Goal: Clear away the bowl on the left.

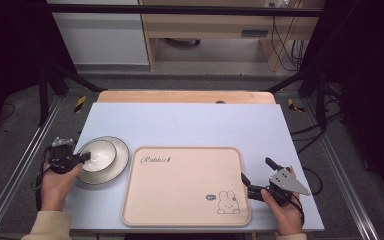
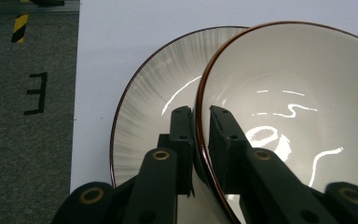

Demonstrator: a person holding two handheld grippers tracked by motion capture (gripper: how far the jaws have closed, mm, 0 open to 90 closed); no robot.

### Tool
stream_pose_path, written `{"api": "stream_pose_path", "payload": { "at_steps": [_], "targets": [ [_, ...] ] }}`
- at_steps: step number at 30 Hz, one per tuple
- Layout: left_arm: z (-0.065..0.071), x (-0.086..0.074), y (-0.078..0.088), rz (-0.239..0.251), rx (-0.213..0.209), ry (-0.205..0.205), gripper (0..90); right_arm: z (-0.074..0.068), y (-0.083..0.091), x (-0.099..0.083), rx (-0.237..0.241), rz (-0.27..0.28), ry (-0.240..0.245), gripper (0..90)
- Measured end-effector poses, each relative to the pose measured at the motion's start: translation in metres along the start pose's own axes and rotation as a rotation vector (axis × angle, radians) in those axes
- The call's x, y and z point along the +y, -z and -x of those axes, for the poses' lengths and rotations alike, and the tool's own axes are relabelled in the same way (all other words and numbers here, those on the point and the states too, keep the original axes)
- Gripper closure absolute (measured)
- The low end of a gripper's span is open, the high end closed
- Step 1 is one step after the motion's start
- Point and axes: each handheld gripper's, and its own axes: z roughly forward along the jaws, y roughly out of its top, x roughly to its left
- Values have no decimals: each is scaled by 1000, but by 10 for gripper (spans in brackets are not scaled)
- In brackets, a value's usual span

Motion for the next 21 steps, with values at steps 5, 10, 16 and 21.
{"api": "stream_pose_path", "payload": {
  "at_steps": [5,10,16,21],
  "targets": [
    [0,1,3,13,-19,12,822,0,1,1,1,5,-2,32],
    [1,3,7,35,-22,26,824,0,0,1,4,1,0,33],
    [2,4,10,52,-17,31,820,0,1,1,2,8,-5,33],
    [2,5,13,63,-17,34,818,0,1,1,2,13,-4,33]
  ]
}}
